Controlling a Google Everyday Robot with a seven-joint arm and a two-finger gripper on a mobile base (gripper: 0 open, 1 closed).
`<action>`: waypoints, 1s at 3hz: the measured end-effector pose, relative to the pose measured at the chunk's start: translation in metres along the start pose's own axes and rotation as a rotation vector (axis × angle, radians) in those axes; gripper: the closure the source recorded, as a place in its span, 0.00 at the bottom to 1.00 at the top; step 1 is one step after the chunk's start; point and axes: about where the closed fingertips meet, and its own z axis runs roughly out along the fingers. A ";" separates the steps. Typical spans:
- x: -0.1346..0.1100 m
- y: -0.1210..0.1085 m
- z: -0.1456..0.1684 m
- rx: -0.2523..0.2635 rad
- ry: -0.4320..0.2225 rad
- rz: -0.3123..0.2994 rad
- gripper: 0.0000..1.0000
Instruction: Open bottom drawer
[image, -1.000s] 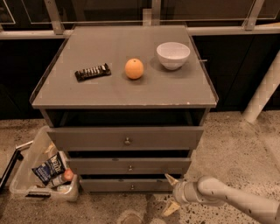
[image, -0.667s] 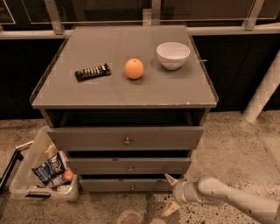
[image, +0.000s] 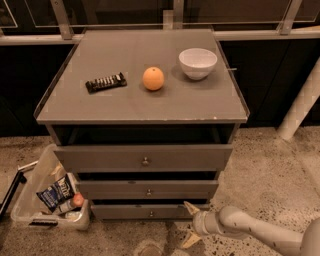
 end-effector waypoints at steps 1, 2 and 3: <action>0.016 -0.006 0.022 0.022 -0.018 -0.016 0.00; 0.032 -0.023 0.040 0.053 -0.037 -0.023 0.00; 0.038 -0.034 0.047 0.067 -0.046 -0.026 0.00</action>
Offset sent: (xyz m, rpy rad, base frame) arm 0.0529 -0.0118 -0.0585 0.0342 -0.0933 -0.0314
